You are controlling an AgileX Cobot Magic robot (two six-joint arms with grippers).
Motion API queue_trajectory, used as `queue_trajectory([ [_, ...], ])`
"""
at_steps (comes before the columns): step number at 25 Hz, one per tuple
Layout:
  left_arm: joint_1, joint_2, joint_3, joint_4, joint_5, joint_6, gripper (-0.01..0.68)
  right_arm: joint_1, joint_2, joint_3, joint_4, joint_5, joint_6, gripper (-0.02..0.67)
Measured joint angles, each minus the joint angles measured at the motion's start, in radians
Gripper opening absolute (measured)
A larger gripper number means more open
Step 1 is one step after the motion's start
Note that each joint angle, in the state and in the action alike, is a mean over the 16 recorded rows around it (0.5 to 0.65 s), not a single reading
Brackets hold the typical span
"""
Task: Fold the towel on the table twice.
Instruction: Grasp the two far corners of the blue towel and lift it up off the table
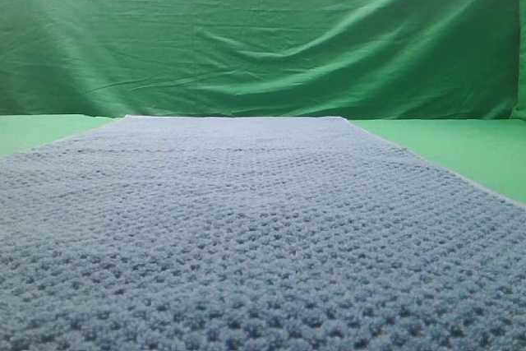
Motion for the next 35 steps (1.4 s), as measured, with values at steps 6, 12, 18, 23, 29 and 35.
queue_trajectory([
  [6,0.0,0.0,0.0,0.0,0.0,0.0,0.0,0.0,0.0,0.0,0.0,0.0,0.0,0.0],
  [12,0.0,0.0,0.0,0.0,0.0,0.0,0.0,0.0,0.0,0.0,0.0,0.0,0.0,0.0],
  [18,0.0,0.0,0.0,0.0,0.0,0.0,0.0,0.0,0.0,0.0,0.0,0.0,0.0,0.0],
  [23,0.0,0.0,0.0,-0.006,-0.007,0.0,0.0,0.005,0.0,0.0,-0.006,0.0,-0.002,0.0],
  [29,0.0,0.0,0.0,-0.058,-0.087,0.0,0.0,0.012,0.0,0.001,-0.004,-0.008,-0.004,0.0],
  [35,0.0,0.0,0.001,-0.128,-0.233,0.0,0.0,0.017,0.0,0.003,0.027,-0.045,0.022,0.0],
])
